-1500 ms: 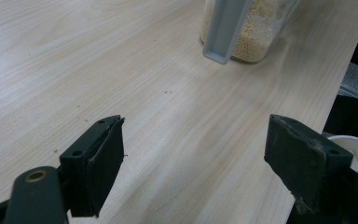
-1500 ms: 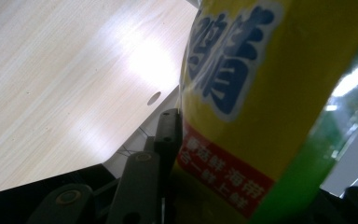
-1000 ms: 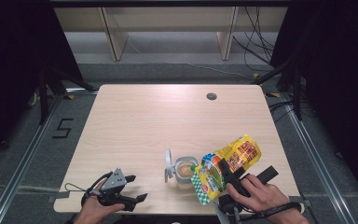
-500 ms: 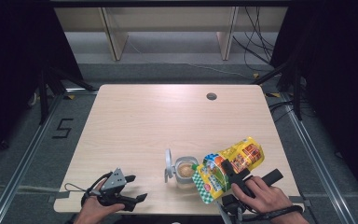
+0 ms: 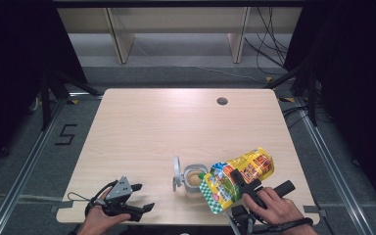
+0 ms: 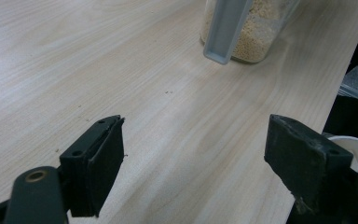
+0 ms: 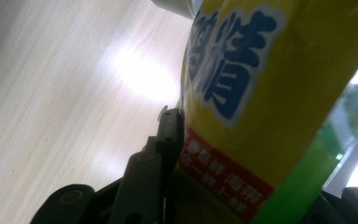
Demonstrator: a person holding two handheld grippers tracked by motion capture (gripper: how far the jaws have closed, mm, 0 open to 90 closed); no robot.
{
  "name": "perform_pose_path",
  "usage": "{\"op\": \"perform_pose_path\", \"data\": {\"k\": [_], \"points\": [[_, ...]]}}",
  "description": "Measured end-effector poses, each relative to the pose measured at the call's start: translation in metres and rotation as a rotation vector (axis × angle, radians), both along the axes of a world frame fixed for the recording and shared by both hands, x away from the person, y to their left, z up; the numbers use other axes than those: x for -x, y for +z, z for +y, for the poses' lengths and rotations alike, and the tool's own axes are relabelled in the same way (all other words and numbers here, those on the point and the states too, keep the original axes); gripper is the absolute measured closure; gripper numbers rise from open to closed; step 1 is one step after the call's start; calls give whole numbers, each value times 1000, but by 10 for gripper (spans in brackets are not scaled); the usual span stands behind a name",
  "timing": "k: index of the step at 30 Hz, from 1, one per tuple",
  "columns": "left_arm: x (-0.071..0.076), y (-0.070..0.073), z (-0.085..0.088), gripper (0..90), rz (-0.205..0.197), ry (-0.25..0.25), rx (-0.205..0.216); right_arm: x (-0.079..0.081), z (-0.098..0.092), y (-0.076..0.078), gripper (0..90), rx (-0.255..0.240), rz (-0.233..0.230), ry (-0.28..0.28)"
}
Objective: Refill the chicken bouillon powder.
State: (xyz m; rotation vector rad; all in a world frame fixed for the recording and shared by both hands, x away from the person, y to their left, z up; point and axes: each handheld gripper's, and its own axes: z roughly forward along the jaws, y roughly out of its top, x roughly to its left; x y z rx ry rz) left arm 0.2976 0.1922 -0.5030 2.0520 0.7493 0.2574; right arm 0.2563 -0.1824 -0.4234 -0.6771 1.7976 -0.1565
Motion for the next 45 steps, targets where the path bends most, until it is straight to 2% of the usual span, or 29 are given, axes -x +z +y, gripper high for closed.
{"op": "perform_pose_path", "data": {"k": [1, 2, 3, 8, 9, 10, 13, 14, 15, 16, 18, 22, 23, 25, 27, 28, 29, 30, 31, 32, 33, 36, 37, 39, 40, 41, 42, 43, 45], "points": [[0, 0, 1, 193, -3, -4, -12, 0, 0, 0, 728, -10, 1, 5], [0, 1, 1, 193, -5, -8, -22, 0, -1, -3, 731, -68, 1, 14], [0, 1, 1, 193, -4, -8, -20, 1, -2, -5, 733, -99, 5, 0], [0, 0, 0, 193, 1, 0, -1, 2, -4, -5, 738, -117, 6, -2], [0, 0, -1, 193, -3, 2, 3, 2, -4, -5, 739, -120, 2, 16], [0, 0, -1, 193, -3, 2, 3, 3, -6, -7, 740, -142, 11, -6], [0, -1, -1, 192, -5, 1, 14, 3, -8, -8, 741, -166, 30, -12], [0, -1, -1, 192, -4, 1, 15, 2, -7, -6, 742, -152, 24, 12], [0, -1, -1, 193, -4, 1, 15, 2, -7, -6, 742, -152, 24, 12], [0, -1, -1, 193, -5, 1, 14, 3, -9, -8, 742, -186, 29, -4], [0, -1, -1, 193, -4, 1, 15, 3, -9, -7, 745, -183, 39, 10], [0, -1, -1, 193, -1, 4, 3, 3, -10, -6, 747, -209, 45, 11], [0, -2, -1, 193, -5, 3, 15, 4, -11, -9, 748, -256, 55, -11], [0, -1, -1, 193, -5, 3, 14, 4, -12, -9, 748, -261, 61, -16], [0, -1, 0, 193, -2, 3, 11, 3, -13, -8, 750, -284, 58, 30], [0, -1, 0, 193, -2, 3, 11, 4, -14, -10, 751, -317, 79, 9], [0, -1, 0, 193, -2, 3, 11, 4, -13, -7, 751, -293, 77, 6], [0, -1, 0, 193, -2, 3, 11, 4, -13, -7, 751, -293, 77, 6], [0, 0, 0, 193, -1, 4, -1, 4, -15, -8, 752, -338, 94, 10], [0, 0, 0, 192, -1, 4, -1, 4, -15, -8, 752, -338, 94, 10], [0, 0, 1, 193, 2, -1, -7, 3, -16, -9, 754, -370, 113, 7], [0, 0, 0, 193, 2, 1, 0, 2, -18, -10, 755, -390, 124, 17], [0, 0, 1, 193, -2, -2, -15, 1, -19, -11, 757, -409, 143, 15], [0, 0, 1, 193, 6, 6, -13, 0, -20, -11, 757, -418, 141, 26], [1, 0, 0, 193, 16, 19, -4, 0, -20, -10, 758, -426, 145, 25], [2, 0, -1, 193, 22, 23, 22, 0, -22, -12, 759, -462, 166, 3], [2, 0, -1, 193, 22, 23, 22, 0, -22, -10, 760, -449, 155, 10], [2, 0, 0, 193, 19, 21, 9, -1, -22, -9, 760, -451, 156, 19], [1, 0, 1, 193, 13, 16, -8, -1, -23, -14, 761, -495, 186, -6]]}}
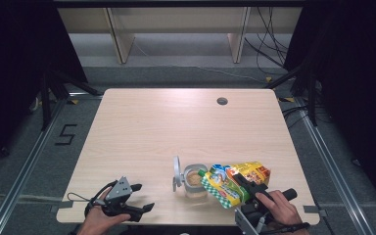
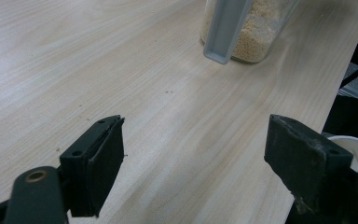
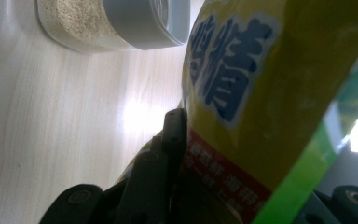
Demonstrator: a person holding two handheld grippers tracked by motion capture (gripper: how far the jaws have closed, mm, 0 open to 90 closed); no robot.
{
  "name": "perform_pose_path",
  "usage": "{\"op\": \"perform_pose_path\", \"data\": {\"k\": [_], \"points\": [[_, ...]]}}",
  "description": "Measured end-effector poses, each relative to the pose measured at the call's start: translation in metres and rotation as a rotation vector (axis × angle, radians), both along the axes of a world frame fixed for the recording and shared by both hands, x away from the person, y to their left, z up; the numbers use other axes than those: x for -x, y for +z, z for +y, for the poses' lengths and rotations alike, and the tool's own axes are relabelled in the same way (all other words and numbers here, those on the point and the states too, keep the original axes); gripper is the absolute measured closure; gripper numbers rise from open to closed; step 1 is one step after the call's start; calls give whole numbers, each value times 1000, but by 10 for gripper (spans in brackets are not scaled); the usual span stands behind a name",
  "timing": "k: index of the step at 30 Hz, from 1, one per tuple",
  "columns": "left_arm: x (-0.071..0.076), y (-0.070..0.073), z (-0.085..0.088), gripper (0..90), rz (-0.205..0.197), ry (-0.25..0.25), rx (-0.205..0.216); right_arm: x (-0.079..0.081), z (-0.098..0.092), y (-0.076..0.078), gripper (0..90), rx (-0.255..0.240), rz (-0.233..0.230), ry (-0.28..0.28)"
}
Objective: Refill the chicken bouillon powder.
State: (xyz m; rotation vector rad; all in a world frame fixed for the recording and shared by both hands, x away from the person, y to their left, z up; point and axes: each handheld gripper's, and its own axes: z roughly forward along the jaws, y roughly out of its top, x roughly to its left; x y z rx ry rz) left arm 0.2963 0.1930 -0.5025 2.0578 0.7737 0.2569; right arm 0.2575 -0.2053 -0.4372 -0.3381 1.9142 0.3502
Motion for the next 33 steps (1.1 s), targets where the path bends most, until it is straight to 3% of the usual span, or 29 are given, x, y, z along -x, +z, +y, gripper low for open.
{"op": "perform_pose_path", "data": {"k": [2, 3, 4, 6, 7, 9, 11, 12, 13, 14, 17, 18, 19, 20, 21, 23, 25, 27, 33], "points": [[1, 0, -1, 193, -2, 5, 15, -2, 0, 3, 762, 10, -19, 18], [1, 0, -1, 192, -2, 5, 15, -1, -2, -1, 762, -41, 16, -6], [1, 0, -1, 192, -2, 4, 15, -4, -2, 1, 763, -25, 4, 20], [1, 0, -1, 193, -3, 3, 17, -4, -5, -4, 765, -93, 48, -17], [1, 0, -1, 193, -3, 3, 15, -6, -5, -3, 767, -83, 56, -5], [1, 0, -1, 193, 1, 4, 19, -8, -8, -5, 768, -107, 73, -14], [1, 0, 0, 193, 7, 2, 9, -11, -8, -3, 770, -90, 61, 9], [1, 0, 0, 192, 4, 0, 10, -10, -9, -7, 770, -141, 93, -14], [1, 0, 0, 193, 5, 1, 11, -13, -9, -3, 771, -95, 69, 15], [1, 0, -1, 193, -2, 2, 13, -13, -12, -8, 773, -178, 123, -27], [1, -1, -1, 193, -2, 5, 24, -15, -13, -5, 774, -167, 116, -4], [1, 0, -1, 193, -3, 4, 23, -15, -16, -7, 776, -227, 144, -24], [1, 0, -1, 193, -3, 4, 23, -18, -17, -7, 776, -234, 138, -4], [1, 0, -1, 193, -1, 3, 22, -19, -18, -4, 777, -204, 121, 12], [1, 0, -1, 193, -1, 3, 22, -19, -18, -4, 777, -204, 121, 12], [0, 0, 0, 193, -16, -11, 13, -19, -21, -8, 779, -293, 179, -25], [0, 0, 0, 193, -18, -10, 16, -22, -21, -6, 779, -278, 166, -3], [0, 0, 0, 193, -16, -8, 16, -23, -24, -8, 783, -345, 211, -33], [0, 1, 0, 192, -10, -8, 6, -29, -30, -9, 786, -410, 251, -40]]}}
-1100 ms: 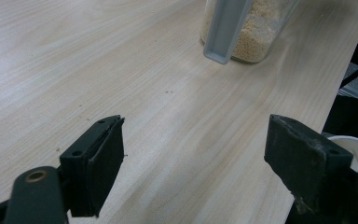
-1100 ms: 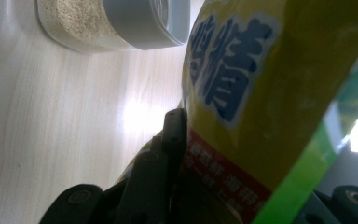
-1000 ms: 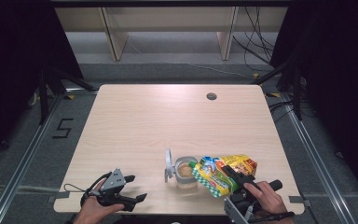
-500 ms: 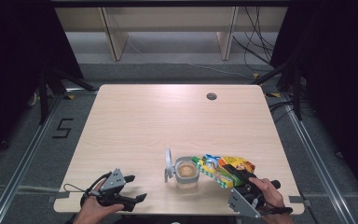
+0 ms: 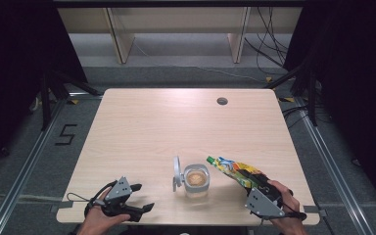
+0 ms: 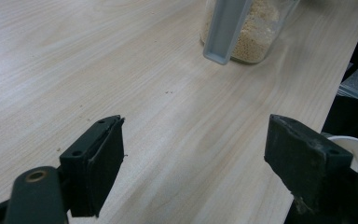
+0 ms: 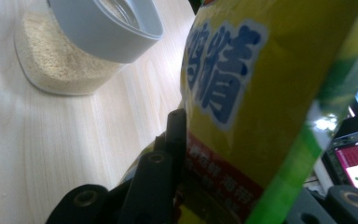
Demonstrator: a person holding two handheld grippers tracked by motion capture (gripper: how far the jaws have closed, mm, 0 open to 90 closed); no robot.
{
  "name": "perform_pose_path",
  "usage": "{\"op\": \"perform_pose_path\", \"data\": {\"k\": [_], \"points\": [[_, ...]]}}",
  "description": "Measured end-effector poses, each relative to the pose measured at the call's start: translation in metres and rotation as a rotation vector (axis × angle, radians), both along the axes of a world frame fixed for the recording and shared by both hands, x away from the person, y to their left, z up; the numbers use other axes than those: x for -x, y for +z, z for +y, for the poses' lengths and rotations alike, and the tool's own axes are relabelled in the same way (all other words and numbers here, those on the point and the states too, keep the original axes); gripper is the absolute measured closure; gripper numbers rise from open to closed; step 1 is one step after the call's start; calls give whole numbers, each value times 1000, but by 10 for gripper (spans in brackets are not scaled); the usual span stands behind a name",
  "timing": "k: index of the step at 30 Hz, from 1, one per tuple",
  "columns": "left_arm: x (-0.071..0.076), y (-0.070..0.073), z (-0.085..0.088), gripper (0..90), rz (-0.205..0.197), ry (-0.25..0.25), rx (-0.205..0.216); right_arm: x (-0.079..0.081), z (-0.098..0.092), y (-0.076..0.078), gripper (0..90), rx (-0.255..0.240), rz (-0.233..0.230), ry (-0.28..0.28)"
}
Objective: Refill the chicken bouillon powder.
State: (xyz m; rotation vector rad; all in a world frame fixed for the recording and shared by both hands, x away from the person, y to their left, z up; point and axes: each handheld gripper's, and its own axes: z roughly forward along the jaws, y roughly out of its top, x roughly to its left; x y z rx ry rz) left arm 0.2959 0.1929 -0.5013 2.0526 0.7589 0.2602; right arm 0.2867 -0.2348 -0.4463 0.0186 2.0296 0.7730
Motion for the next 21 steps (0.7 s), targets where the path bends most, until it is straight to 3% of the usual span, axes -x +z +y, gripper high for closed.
{"op": "perform_pose_path", "data": {"k": [2, 5, 11, 15, 17, 21], "points": [[0, -1, 0, 192, -5, -1, 14, -3, -1, -1, 788, -16, 11, -4], [0, 1, 1, 193, 6, -8, -6, -7, -3, -4, 794, -82, 49, -21], [0, 0, 0, 192, -1, -4, 5, -18, -7, -6, 802, -169, 91, -29], [0, -1, 0, 192, -2, 1, 10, -26, -8, -7, 809, -197, 101, -26], [0, -1, 0, 193, -4, -1, 11, -29, -8, -9, 811, -241, 124, -27], [-1, 0, 1, 192, 4, -10, 2, -35, -8, -10, 813, -280, 142, -35]]}}
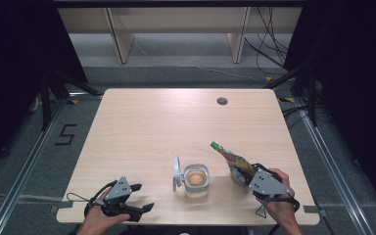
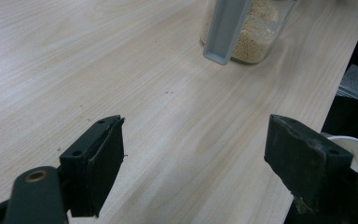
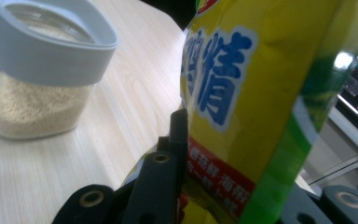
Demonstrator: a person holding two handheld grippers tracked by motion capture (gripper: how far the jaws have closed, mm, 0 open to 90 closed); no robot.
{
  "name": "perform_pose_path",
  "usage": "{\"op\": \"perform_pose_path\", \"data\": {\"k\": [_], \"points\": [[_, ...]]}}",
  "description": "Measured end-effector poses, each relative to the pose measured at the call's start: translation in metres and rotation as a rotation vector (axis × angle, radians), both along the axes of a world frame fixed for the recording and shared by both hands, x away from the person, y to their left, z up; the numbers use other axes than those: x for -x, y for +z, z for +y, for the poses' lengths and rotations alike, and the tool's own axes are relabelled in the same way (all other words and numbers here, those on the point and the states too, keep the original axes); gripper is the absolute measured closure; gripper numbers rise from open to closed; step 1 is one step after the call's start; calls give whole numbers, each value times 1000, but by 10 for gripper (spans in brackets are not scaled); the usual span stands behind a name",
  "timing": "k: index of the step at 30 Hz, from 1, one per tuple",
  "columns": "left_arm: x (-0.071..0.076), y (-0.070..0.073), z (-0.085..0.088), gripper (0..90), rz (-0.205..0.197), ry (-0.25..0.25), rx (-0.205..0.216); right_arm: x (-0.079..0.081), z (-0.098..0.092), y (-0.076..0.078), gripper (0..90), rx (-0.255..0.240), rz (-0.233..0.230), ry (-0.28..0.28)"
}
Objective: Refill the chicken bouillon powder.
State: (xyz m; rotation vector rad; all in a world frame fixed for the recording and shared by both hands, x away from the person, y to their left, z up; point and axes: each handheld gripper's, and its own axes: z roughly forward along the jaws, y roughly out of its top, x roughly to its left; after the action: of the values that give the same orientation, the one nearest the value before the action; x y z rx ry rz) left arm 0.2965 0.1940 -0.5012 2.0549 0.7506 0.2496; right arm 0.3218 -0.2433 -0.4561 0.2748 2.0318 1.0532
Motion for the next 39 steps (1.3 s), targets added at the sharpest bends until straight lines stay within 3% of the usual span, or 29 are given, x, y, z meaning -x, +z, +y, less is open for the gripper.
{"op": "perform_pose_path", "data": {"k": [11, 15, 16, 17, 24, 27, 29, 31, 32, 33, 34, 36, 37, 38, 39], "points": [[0, 0, 0, 193, -6, 5, -2, -12, -4, -6, 816, -134, 64, -36], [1, 0, 0, 193, 5, 22, 1, -14, -5, -9, 816, -148, 76, -46], [2, -1, -2, 193, 12, 25, 29, -15, -5, -10, 816, -149, 75, -45], [2, -1, -2, 193, 13, 26, 31, -15, -6, -11, 817, -157, 85, -54], [1, 0, 1, 193, 0, 15, -8, -14, -4, -12, 814, -138, 71, -64], [2, -3, -1, 193, 3, 22, 30, -14, -7, -12, 810, -154, 78, -75], [2, -1, 0, 193, 8, 18, 3, -14, -8, -12, 807, -163, 80, -81], [2, -2, 0, 193, 6, 17, 7, -13, -10, -12, 803, -173, 89, -88], [2, -1, 0, 193, 6, 14, -6, -15, -13, -11, 802, -159, 50, -80], [3, -1, 0, 193, 12, 16, -9, -13, -13, -13, 802, -186, 94, -91], [3, -1, 1, 193, 11, 19, -6, -12, -14, -13, 801, -196, 103, -94], [2, -2, 2, 193, -17, 1, -3, -11, -16, -14, 799, -200, 95, -96], [3, -1, 1, 193, -9, 14, 6, -12, -18, -13, 799, -186, 66, -88], [3, -1, 1, 193, -13, 11, 2, -9, -18, -15, 798, -212, 104, -104], [2, 0, 3, 193, -15, 2, -12, -9, -19, -15, 797, -216, 108, -104]]}}
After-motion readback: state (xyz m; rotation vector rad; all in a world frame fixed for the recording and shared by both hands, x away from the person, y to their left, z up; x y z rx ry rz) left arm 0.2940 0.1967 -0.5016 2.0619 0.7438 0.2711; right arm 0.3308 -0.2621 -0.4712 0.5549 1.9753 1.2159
